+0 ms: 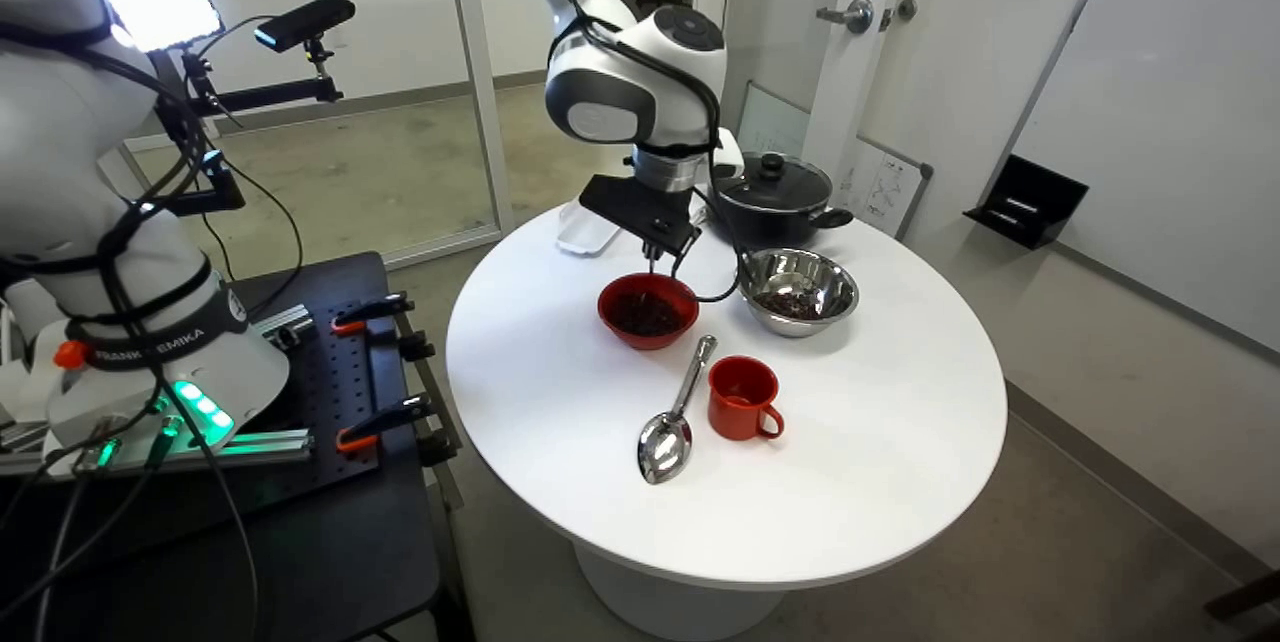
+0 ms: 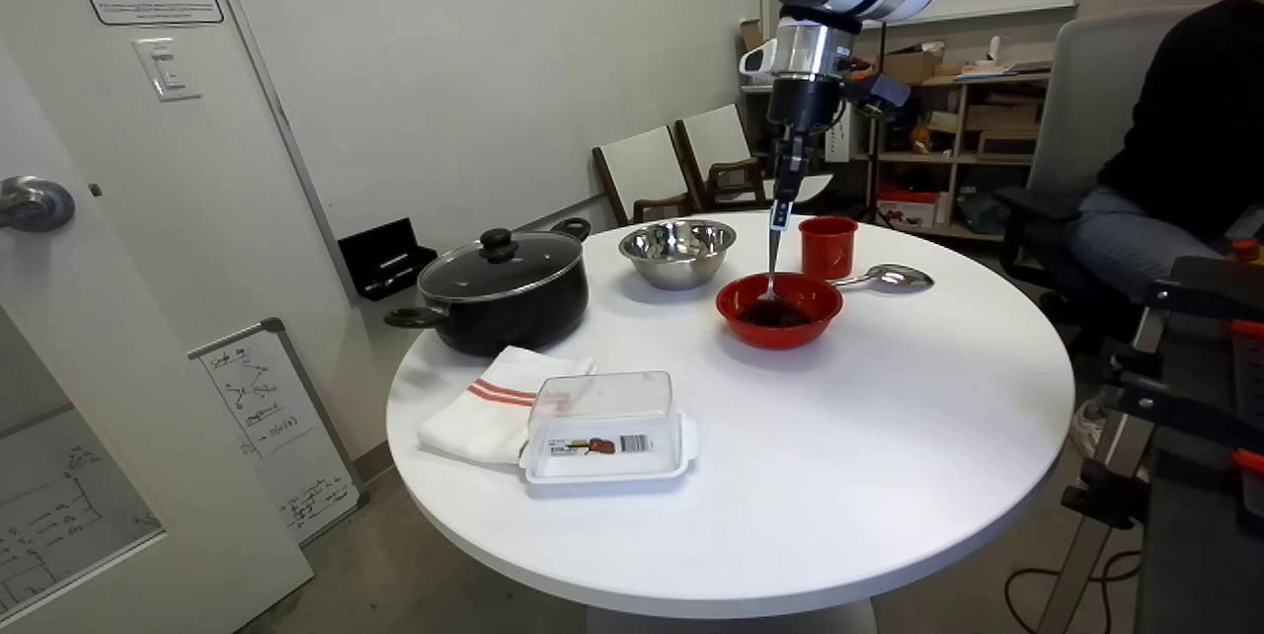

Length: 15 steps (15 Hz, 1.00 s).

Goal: Use the spoon to mix the content in the red bowl

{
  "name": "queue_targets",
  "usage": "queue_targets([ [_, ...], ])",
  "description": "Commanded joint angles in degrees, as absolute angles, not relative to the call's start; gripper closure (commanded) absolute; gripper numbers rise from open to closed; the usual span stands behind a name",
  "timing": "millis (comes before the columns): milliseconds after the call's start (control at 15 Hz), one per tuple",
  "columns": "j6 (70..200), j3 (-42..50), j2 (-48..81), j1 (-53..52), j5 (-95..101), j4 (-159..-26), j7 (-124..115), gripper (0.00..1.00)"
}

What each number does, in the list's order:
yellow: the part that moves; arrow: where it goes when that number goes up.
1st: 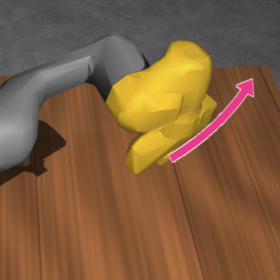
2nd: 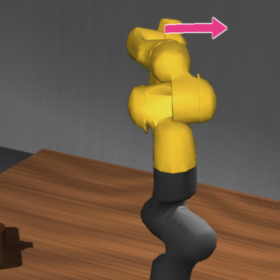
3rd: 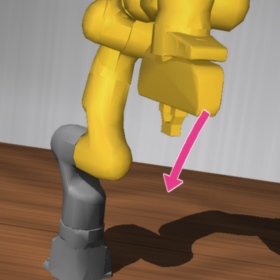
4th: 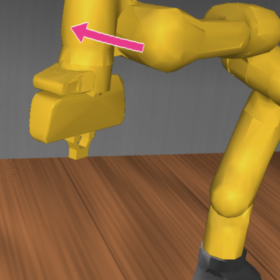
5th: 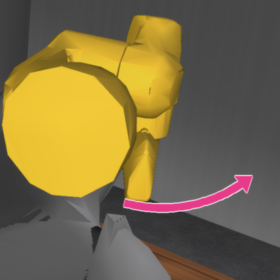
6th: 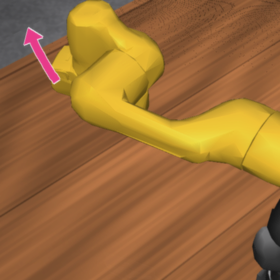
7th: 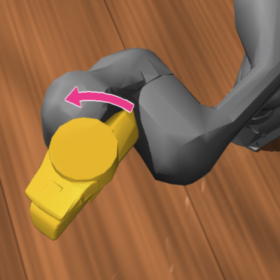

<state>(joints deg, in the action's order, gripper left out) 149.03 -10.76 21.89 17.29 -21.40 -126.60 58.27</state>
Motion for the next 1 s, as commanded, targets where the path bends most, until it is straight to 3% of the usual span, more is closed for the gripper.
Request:
queue_targets([
  [0,155.1,-8.3,22.1,14.6,-18.7,-127.3,57.7,0.99],
  [400,155.3,-6.7,22.6,13.7,-13.6,-127.2,55.8,0.99],
  [933,140.1,-7.0,21.5,14.3,-15.7,-124.5,55.3,0.99],
])
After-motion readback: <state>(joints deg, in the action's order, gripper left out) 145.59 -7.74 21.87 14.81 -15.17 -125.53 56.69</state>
